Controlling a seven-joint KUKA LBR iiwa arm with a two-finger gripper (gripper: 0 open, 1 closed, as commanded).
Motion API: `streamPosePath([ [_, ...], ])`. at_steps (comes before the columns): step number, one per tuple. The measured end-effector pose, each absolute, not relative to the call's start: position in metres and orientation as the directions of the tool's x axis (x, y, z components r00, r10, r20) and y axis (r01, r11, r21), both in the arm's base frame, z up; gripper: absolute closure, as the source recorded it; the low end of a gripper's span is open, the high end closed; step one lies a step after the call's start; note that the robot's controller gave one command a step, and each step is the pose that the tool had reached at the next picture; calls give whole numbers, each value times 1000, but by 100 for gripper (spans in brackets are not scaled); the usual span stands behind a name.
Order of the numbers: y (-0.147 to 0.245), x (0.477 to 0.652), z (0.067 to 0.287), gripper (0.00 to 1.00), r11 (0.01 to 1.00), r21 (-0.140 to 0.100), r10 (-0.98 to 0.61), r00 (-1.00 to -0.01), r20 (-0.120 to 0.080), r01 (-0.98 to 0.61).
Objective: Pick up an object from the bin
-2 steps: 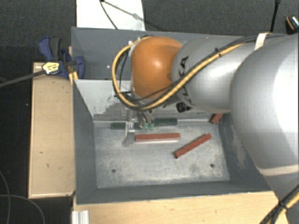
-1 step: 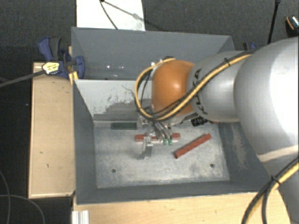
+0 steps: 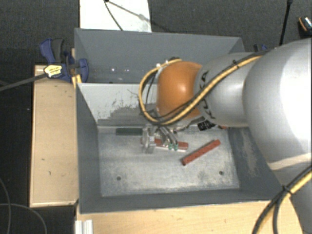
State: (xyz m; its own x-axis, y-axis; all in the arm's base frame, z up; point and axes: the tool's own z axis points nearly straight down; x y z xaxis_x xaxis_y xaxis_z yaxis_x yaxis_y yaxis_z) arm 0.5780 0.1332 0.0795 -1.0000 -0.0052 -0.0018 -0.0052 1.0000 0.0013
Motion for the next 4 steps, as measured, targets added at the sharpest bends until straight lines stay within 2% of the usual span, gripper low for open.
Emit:
streamPosePath([
  [1, 127, 588, 72, 100, 964, 1, -266, -964, -10, -266],
  [2, 127, 587, 71, 0, 966, 1, -260, -966, -7, -260],
  [3, 29, 575, 74, 0, 988, -3, -154, -988, 0, -154],
  [4, 35, 575, 74, 100, 988, 1, -156, -988, -1, -156],
])
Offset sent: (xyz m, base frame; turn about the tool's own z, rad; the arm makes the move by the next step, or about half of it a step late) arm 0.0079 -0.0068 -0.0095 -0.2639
